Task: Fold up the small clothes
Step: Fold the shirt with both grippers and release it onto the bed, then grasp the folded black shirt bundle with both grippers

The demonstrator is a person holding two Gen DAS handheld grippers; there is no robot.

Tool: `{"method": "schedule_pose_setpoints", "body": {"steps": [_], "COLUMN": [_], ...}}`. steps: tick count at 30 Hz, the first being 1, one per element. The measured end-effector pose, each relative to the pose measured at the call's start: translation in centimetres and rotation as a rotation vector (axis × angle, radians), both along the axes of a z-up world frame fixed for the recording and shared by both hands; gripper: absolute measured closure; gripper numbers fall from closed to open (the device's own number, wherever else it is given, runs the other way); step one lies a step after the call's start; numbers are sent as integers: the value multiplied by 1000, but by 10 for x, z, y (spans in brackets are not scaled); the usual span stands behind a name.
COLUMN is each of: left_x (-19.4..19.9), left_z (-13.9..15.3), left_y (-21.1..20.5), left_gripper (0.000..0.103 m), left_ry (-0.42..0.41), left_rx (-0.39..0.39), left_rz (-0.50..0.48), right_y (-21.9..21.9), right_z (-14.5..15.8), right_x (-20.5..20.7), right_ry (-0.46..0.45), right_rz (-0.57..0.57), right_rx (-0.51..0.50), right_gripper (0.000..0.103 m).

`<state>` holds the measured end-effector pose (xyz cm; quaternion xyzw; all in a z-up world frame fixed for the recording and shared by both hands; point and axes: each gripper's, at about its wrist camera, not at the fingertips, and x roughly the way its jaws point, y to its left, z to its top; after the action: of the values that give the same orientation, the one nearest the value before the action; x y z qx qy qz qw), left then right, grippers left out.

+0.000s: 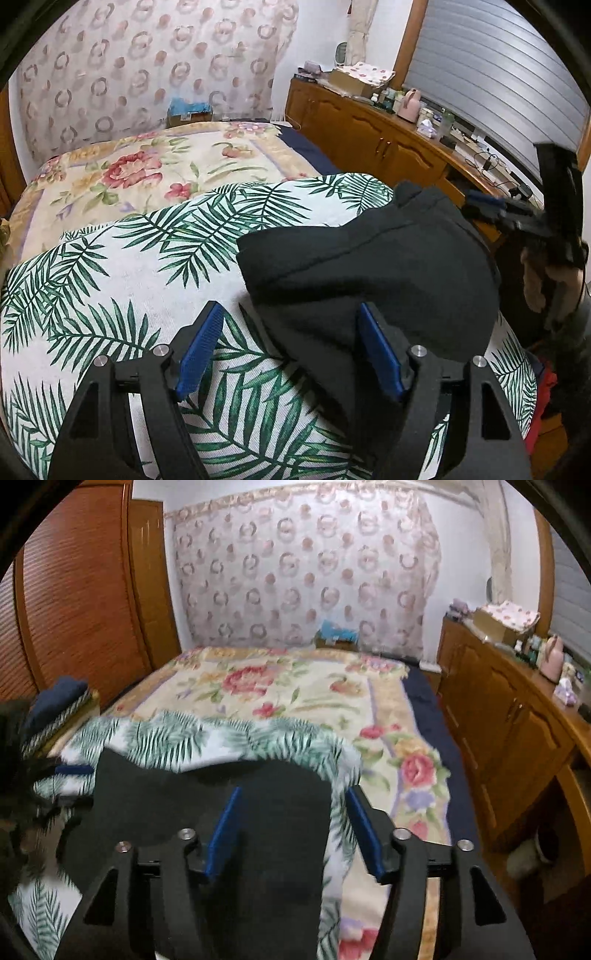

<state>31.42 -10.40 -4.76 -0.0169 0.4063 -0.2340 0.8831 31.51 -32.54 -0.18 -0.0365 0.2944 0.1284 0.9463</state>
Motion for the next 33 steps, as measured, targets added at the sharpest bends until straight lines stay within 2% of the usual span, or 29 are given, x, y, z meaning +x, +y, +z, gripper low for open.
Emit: {"method": "schedule_pose_setpoints", "body": {"steps": [4, 7, 12, 20, 22, 25, 27, 29, 32, 33], "left_x": [3, 5, 10, 16, 16, 18, 20, 23, 24, 22], "left_z": [-1, -2, -6, -19, -19, -18, -18, -19, -20, -19], "left_y": [-7, -11, -13, -14, -14, -14, -13, -12, -13, -14], "left_gripper": [27, 27, 27, 25, 25, 25, 42, 55, 75, 80], "left_ry": [1, 2, 11, 57, 53, 63, 75, 113, 138, 131], "left_rx": [19, 30, 36, 9, 3, -19, -59, -117, -162, -160], "left_rz": [-4, -9, -15, -26, -24, -28, -46, -64, -82, -82], "right_y": [-3, -8, -14, -2, -3, -2, -1, -2, 0, 1], "right_z": [-6, -8, -8, -18, -18, -20, -23, -23, -25, -25], "right_x": [-4, -2, 12, 24, 24, 23, 24, 24, 24, 23], "right_ry": [67, 75, 102, 157, 154, 158, 157, 158, 158, 159], "right_rz": [9, 9, -15, 34, 39, 55, 54, 55, 55, 65], "right_rx": [9, 11, 28, 95, 99, 105, 105, 107, 107, 111], "right_gripper": [37, 36, 26, 26, 33, 34, 35, 35, 37, 44]}}
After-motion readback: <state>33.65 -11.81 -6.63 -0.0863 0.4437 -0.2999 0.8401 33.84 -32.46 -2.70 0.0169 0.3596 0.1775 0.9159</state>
